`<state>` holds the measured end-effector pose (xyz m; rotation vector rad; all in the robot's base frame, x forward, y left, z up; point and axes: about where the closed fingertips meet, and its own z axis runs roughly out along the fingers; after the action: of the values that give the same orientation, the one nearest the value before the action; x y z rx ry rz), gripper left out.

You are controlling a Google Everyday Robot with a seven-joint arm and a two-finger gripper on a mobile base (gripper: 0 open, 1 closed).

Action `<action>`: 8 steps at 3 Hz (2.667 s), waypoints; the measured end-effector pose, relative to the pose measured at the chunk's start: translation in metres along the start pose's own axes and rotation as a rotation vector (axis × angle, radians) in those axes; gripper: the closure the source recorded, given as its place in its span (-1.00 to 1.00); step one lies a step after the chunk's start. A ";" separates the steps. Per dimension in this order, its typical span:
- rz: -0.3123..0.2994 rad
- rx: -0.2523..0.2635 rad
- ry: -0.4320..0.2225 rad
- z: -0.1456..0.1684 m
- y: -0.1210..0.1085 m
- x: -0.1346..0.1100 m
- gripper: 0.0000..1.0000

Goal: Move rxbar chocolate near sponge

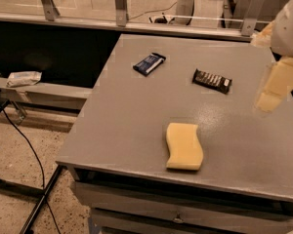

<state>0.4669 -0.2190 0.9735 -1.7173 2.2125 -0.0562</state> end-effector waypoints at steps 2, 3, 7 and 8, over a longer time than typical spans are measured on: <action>0.088 -0.028 -0.115 0.083 -0.110 -0.024 -1.00; 0.133 -0.041 -0.120 0.118 -0.135 -0.029 -1.00; 0.244 -0.057 -0.050 0.195 -0.149 0.000 -0.19; 0.247 -0.058 -0.053 0.194 -0.149 0.002 0.28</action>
Offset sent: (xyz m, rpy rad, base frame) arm 0.1868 0.0084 -0.0668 0.2012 0.0178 -0.0883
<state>0.6615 -0.2274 0.8257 -1.4422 2.3892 0.1118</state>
